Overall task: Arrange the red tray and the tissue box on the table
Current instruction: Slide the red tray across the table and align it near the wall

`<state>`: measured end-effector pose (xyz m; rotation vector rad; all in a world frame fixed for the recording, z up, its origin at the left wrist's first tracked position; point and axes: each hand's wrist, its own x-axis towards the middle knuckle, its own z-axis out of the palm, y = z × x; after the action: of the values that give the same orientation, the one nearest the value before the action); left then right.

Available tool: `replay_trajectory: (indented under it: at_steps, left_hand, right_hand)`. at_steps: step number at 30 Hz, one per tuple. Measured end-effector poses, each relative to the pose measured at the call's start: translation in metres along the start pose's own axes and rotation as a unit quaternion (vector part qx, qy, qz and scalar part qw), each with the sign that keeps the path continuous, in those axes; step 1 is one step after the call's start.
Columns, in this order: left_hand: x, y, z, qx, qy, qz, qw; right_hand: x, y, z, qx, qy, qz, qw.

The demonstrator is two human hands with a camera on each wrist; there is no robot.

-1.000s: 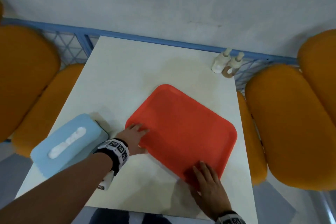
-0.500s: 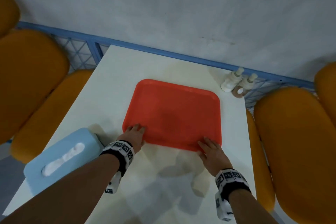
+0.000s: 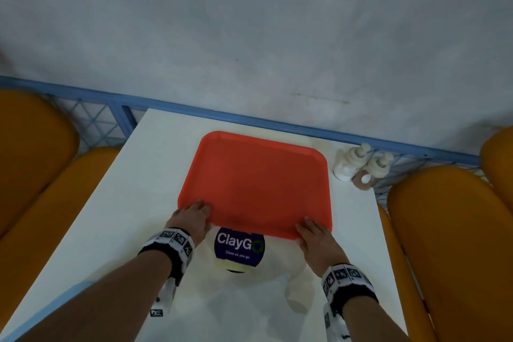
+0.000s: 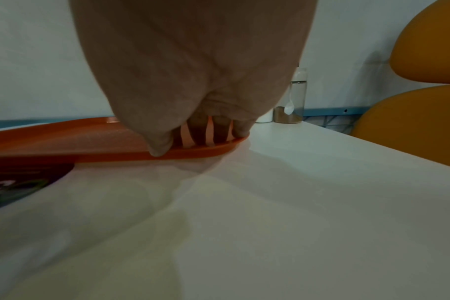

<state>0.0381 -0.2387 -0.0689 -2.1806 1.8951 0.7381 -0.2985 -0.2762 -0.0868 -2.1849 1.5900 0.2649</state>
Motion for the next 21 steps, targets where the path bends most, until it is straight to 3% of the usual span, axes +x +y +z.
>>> replay_trajectory:
  at_steps: [12,21]
  left_hand:
    - [0.063,0.008,-0.024,-0.023,0.008,0.030,0.999]
    - [0.060,0.006,-0.021,-0.033,0.016,0.050,0.998]
  right_hand:
    - [0.054,0.020,-0.027,-0.011,0.024,-0.002,1.000]
    - [0.047,0.024,-0.022,-0.017,0.025,0.001,1.000]
